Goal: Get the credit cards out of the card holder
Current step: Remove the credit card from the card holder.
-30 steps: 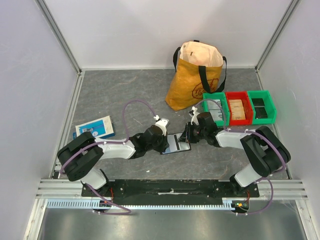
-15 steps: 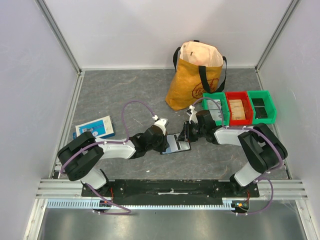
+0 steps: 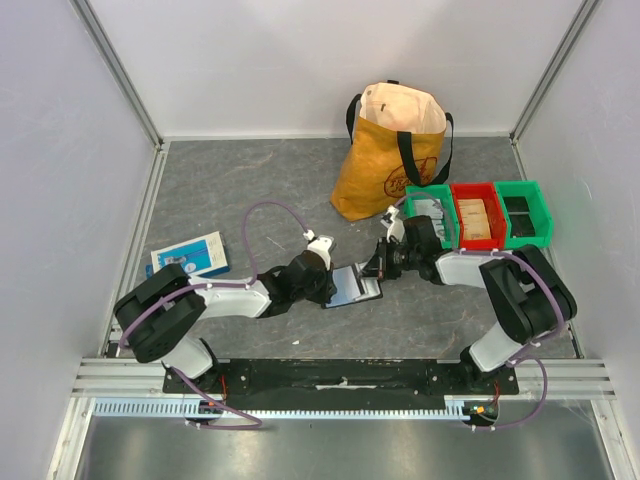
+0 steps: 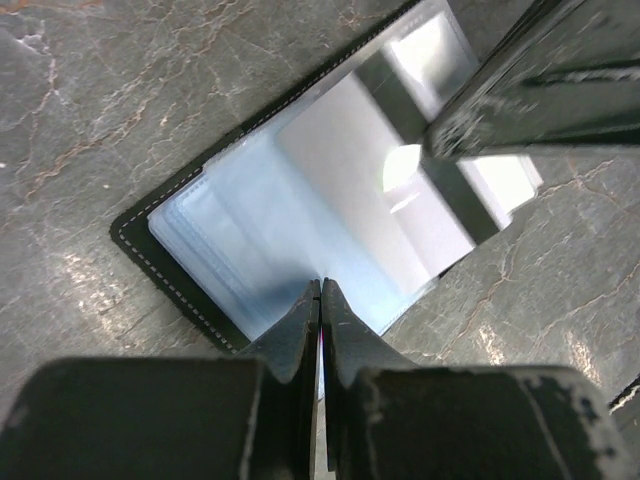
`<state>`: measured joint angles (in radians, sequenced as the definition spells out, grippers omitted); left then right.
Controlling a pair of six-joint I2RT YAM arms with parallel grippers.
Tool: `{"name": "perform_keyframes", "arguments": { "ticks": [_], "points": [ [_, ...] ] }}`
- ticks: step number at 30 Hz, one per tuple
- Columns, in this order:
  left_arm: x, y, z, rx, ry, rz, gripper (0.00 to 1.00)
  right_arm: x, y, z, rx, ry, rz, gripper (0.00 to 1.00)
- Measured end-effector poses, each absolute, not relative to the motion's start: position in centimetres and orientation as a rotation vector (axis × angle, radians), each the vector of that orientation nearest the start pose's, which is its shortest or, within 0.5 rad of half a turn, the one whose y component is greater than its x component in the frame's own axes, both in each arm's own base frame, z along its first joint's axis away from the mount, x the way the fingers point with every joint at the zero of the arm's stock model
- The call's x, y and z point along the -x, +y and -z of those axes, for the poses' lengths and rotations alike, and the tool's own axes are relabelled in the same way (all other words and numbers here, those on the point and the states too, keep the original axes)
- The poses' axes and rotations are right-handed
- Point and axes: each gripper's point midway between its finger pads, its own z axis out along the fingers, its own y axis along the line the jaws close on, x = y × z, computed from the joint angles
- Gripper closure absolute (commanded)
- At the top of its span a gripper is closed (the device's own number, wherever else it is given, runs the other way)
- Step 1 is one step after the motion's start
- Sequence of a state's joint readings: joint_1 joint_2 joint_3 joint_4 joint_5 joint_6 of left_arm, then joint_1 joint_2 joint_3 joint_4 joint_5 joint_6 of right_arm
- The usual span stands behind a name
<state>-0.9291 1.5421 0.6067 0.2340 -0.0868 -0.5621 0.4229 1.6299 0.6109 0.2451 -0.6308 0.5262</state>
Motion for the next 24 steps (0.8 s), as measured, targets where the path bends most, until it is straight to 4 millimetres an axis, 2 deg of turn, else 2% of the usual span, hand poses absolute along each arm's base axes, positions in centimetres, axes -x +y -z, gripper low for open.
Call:
{"name": "perform_keyframes", "arguments": {
  "ticks": [3, 5, 7, 9, 11, 14, 18, 21, 24],
  "points": [
    [-22.0, -30.0, -2.8, -0.374, 2.332, 0.644, 0.93, -26.3, 23.7, -4.1, 0.172, 2.451, -1.165, 1.00],
    [-22.1, -29.6, -3.0, -0.364, 2.328, 0.624, 0.87, -26.6, 23.2, -4.9, 0.157, 2.432, -1.152, 1.00],
    [-22.2, -29.1, -3.2, -0.360, 2.323, 0.604, 0.76, -26.8, 22.8, -5.9, 0.147, 2.409, -1.134, 1.00],
    [-22.3, -28.5, -4.0, -0.369, 2.297, 0.579, 0.57, -26.9, 22.7, -7.0, 0.146, 2.385, -1.126, 1.00],
    [-22.5, -28.2, -5.4, -0.388, 2.246, 0.560, 0.48, -26.9, 22.6, -8.2, 0.148, 2.354, -1.126, 1.00],
    [-22.8, -28.2, -8.9, -0.445, 2.112, 0.535, 0.33, -26.8, 22.6, -9.8, 0.136, 2.320, -1.132, 1.00],
    [-21.8, -29.3, -13.8, -0.603, 1.878, 0.488, 0.28, -26.6, 22.5, -11.8, 0.102, 2.279, -1.151, 1.00],
    [-20.4, -30.3, -16.1, -0.739, 1.726, 0.436, 0.28, -26.5, 22.6, -13.7, 0.075, 2.229, -1.177, 1.00],
    [-18.8, -31.2, -16.8, -0.885, 1.571, 0.352, 0.28, -26.3, 22.6, -15.6, 0.058, 2.180, -1.206, 1.00]
  ]
}}
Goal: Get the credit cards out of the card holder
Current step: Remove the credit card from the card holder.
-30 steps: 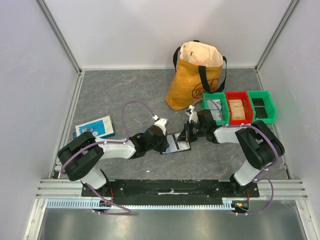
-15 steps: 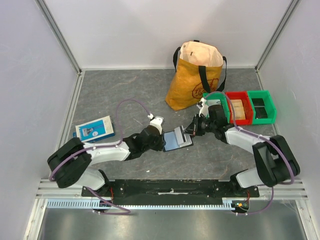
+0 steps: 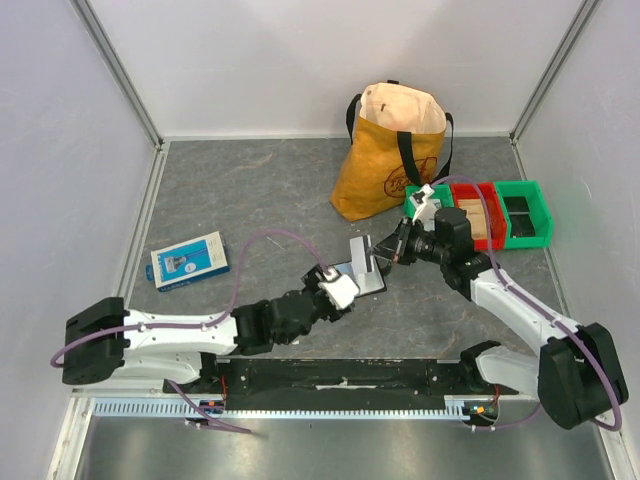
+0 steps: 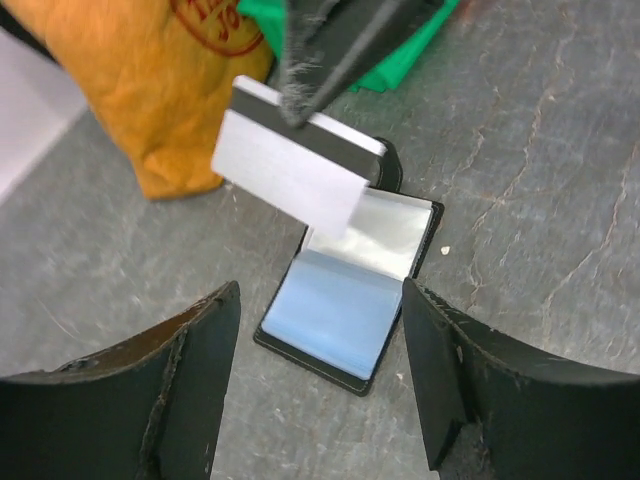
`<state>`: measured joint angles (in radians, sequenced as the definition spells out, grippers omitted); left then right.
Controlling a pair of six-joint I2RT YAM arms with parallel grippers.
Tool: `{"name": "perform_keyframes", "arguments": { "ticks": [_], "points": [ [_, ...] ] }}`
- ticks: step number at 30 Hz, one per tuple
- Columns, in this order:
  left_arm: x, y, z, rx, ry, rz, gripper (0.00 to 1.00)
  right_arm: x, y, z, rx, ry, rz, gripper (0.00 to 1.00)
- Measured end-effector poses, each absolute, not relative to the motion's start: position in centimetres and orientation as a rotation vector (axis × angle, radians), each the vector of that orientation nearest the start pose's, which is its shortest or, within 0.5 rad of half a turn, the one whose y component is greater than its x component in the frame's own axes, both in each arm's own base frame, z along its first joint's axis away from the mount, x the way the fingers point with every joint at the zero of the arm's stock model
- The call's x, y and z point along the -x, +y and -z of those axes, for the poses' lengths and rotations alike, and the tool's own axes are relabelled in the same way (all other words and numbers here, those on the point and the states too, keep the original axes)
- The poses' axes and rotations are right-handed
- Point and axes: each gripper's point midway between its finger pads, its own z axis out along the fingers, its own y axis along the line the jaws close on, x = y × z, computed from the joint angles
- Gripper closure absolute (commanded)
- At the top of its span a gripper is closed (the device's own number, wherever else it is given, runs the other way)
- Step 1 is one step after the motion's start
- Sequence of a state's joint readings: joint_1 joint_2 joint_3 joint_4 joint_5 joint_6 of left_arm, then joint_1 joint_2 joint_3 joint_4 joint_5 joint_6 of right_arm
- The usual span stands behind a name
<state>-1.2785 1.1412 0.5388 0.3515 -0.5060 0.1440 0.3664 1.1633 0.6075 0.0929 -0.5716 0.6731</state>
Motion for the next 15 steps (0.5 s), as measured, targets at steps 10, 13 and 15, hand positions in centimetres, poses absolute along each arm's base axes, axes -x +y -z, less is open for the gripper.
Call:
{"name": "perform_keyframes", "arguments": {
  "ticks": [10, 13, 15],
  "points": [
    [-18.0, -33.5, -16.6, -1.145, 1.265, 0.020, 0.23, -24.7, 22.8, -18.3, -0.008, 2.111, -1.314, 1.00],
    [-18.6, -34.1, -16.8, -1.159, 1.221, -0.051, 0.22, -24.3, 22.9, -18.8, -0.019, 2.101, -1.334, 1.00],
    [-18.9, -34.9, -17.0, -1.163, 1.193, -0.091, 0.22, -24.0, 23.0, -19.2, -0.019, 2.091, -1.347, 1.00]
  ]
}}
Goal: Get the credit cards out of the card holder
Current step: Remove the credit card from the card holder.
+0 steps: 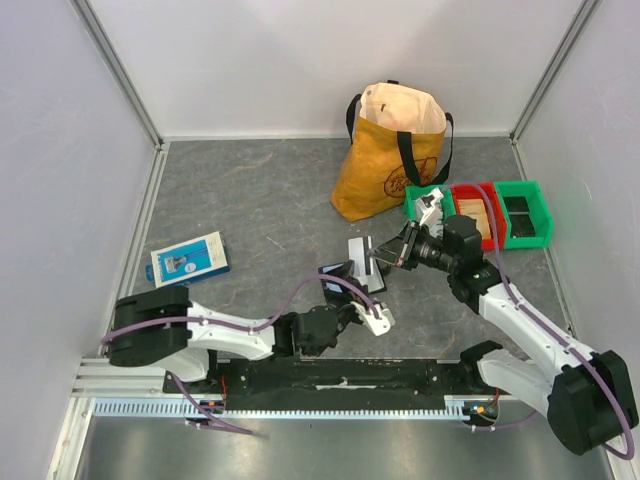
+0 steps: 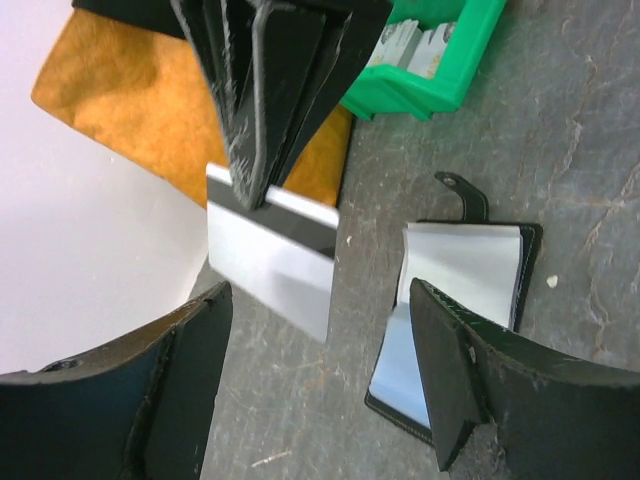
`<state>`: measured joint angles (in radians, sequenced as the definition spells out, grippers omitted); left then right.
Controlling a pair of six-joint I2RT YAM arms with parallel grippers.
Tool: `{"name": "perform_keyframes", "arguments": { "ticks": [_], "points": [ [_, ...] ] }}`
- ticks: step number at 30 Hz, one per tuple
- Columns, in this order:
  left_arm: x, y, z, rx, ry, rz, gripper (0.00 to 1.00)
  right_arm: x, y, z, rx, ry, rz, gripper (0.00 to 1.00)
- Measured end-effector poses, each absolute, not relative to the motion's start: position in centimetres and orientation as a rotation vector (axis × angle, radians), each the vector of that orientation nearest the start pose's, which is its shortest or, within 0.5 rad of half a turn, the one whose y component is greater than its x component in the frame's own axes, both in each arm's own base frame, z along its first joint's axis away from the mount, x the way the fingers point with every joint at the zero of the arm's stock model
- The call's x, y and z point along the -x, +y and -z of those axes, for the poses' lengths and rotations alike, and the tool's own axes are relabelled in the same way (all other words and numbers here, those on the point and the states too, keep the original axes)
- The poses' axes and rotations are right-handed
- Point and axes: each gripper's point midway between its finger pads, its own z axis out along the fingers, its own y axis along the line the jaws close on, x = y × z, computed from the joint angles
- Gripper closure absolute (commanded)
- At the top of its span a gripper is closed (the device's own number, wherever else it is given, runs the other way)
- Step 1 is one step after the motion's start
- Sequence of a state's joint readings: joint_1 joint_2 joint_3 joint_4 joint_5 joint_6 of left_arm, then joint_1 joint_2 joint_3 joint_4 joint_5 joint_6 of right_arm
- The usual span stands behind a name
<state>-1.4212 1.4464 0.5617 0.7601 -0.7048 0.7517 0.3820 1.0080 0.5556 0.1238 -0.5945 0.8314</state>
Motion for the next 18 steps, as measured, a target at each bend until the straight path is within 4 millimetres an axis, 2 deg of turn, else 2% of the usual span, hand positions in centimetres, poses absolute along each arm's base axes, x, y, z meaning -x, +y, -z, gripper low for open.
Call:
{"name": "perform_keyframes", "arguments": {
  "ticks": [3, 6, 9, 11, 12, 13, 14, 15, 17, 18],
  "points": [
    [-19.3, -36.0, -17.4, -1.157, 1.155, -0.126, 0.26, -23.6, 23.2, -19.6, -0.020, 2.081, -1.364, 1.00],
    [-19.9, -36.8, -17.6, -1.134, 1.126, -0.175, 0.39, -23.3, 23.3, -20.0, -0.024, 2.074, -1.380, 1.00],
    [-20.5, -37.3, -17.6, -1.110, 1.102, -0.233, 0.58, -23.1, 23.3, -20.3, -0.027, 2.060, -1.384, 1.00],
    [-20.8, -37.2, -18.0, -1.081, 1.096, -0.258, 0.79, -23.2, 23.1, -20.2, -0.041, 2.060, -1.376, 1.00],
    [-20.9, -37.1, -18.3, -1.064, 1.095, -0.265, 0.82, -23.1, 23.1, -20.1, -0.047, 2.062, -1.373, 1.00],
    [-21.0, -37.0, -18.6, -1.049, 1.094, -0.268, 0.92, -23.2, 23.0, -20.1, -0.054, 2.061, -1.371, 1.00],
    [-21.0, -36.9, -18.9, -1.038, 1.093, -0.274, 0.98, -23.3, 23.0, -20.2, -0.066, 2.057, -1.369, 0.98],
    [-21.1, -36.8, -19.2, -1.026, 1.094, -0.277, 0.98, -23.3, 22.9, -20.3, -0.071, 2.054, -1.366, 0.94],
    [-21.1, -36.8, -19.4, -1.012, 1.094, -0.274, 0.98, -23.4, 22.8, -20.4, -0.087, 2.049, -1.364, 0.79],
    [-21.1, -36.7, -19.5, -1.009, 1.096, -0.274, 0.98, -23.4, 22.8, -20.5, -0.094, 2.046, -1.366, 0.75]
  ]
}}
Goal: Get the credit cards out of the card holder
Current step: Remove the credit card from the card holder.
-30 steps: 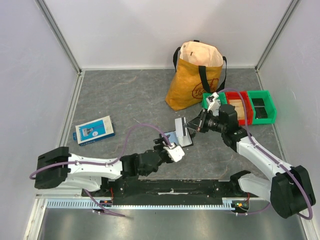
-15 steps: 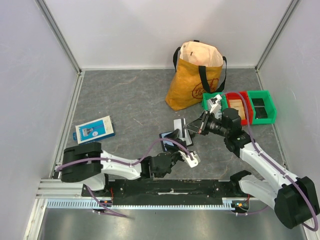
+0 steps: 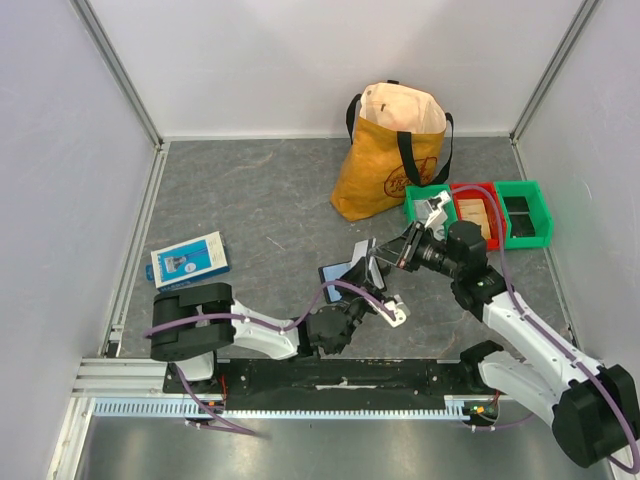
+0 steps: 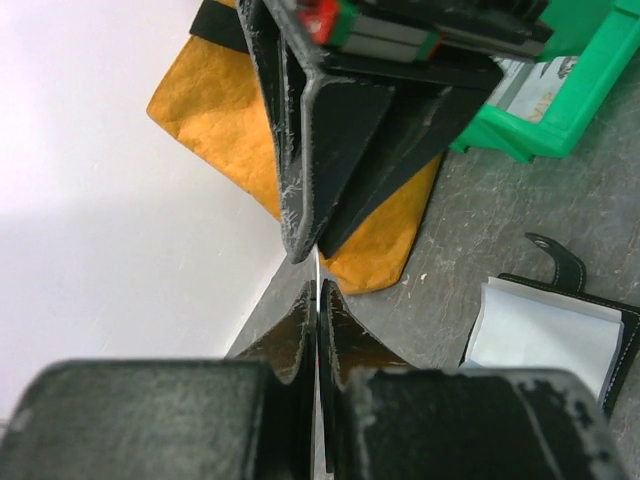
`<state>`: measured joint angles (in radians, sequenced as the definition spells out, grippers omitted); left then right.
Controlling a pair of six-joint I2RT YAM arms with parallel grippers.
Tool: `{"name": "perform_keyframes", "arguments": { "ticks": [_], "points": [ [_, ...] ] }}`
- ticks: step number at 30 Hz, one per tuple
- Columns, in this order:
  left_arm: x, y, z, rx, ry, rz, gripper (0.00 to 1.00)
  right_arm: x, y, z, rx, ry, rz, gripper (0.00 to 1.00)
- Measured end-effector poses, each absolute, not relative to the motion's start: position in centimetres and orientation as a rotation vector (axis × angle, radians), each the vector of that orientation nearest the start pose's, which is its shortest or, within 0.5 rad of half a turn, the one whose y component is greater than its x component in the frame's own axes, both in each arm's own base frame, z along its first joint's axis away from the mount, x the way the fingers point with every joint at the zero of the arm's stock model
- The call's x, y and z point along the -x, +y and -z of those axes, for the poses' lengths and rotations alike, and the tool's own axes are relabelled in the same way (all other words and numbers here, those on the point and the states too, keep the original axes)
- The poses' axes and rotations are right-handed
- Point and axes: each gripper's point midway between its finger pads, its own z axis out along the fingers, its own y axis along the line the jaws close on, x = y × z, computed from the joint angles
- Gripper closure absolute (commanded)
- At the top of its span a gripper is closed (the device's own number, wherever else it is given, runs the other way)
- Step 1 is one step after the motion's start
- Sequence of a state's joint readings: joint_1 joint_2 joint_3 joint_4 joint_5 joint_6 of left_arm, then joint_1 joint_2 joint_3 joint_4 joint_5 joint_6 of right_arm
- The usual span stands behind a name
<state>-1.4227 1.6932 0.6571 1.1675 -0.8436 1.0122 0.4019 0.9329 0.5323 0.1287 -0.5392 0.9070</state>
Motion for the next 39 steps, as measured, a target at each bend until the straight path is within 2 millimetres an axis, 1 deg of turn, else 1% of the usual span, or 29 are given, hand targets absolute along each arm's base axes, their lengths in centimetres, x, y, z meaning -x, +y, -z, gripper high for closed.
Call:
{"name": "perform_keyframes", "arguments": {
  "ticks": [1, 3, 5, 6, 9, 11, 14, 17, 18, 19, 21, 24, 26, 28, 31, 34, 39],
  "points": [
    [-21.1, -36.7, -19.6, -1.005, 1.097, -0.273, 0.98, -23.4, 22.8, -20.6, -0.097, 2.041, -1.368, 0.66],
    [-21.2, -36.5, -19.8, -0.990, 1.108, -0.273, 0.98, -23.4, 22.7, -20.8, -0.102, 2.018, -1.370, 0.53],
    [-21.2, -36.3, -20.0, -0.974, 1.125, -0.258, 0.98, -23.5, 22.5, -21.7, -0.102, 1.971, -1.370, 0.41],
    [-21.2, -36.2, -20.1, -0.962, 1.134, -0.244, 0.98, -23.5, 22.4, -22.1, -0.108, 1.956, -1.373, 0.36],
    [-21.1, -35.9, -20.7, -0.921, 1.174, -0.187, 0.98, -23.7, 22.1, -23.8, -0.099, 1.868, -1.370, 0.25],
    [-21.2, -35.4, -21.1, -0.868, 1.222, -0.116, 0.98, -23.7, 21.9, -24.7, -0.092, 1.816, -1.368, 0.24],
    [-21.9, -33.9, -21.8, -0.762, 1.319, 0.034, 0.98, -23.7, 21.6, -25.5, -0.087, 1.747, -1.371, 0.23],
    [-23.2, -31.6, -22.3, -0.616, 1.416, 0.221, 0.98, -23.6, 21.3, -25.3, -0.088, 1.696, -1.372, 0.23],
    [-23.2, -30.8, -22.7, -0.544, 1.447, 0.333, 0.98, -23.5, 21.2, -25.2, -0.091, 1.687, -1.372, 0.23],
    [-24.0, -29.9, -22.9, -0.495, 1.463, 0.351, 0.98, -23.5, 21.1, -25.0, -0.093, 1.676, -1.370, 0.23],
    [-24.4, -28.8, -23.3, -0.389, 1.492, 0.479, 0.98, -23.4, 20.9, -24.7, -0.099, 1.651, -1.372, 0.23],
    [-24.1, -28.4, -23.6, -0.275, 1.520, 0.669, 0.98, -23.3, 20.9, -24.5, -0.109, 1.608, -1.387, 0.23],
    [-23.9, -28.3, -23.4, -0.198, 1.543, 0.793, 0.98, -22.9, 21.3, -24.2, -0.107, 1.583, -1.408, 0.24],
    [-23.7, -28.2, -23.1, -0.120, 1.566, 0.901, 0.98, -22.6, 22.0, -24.1, -0.096, 1.566, -1.428, 0.25],
    [-22.9, -28.7, -23.1, -0.019, 1.579, 1.055, 0.98, -21.8, 23.3, -23.8, -0.075, 1.538, -1.466, 0.27],
    [-22.1, -29.1, -24.0, 0.078, 1.566, 1.209, 0.98, -21.1, 24.6, -23.2, -0.062, 1.531, -1.497, 0.28],
    [-21.5, -29.7, -25.9, 0.211, 1.501, 1.418, 0.97, -20.3, 26.5, -23.0, -0.045, 1.501, -1.543, 0.32]
  ]
}}
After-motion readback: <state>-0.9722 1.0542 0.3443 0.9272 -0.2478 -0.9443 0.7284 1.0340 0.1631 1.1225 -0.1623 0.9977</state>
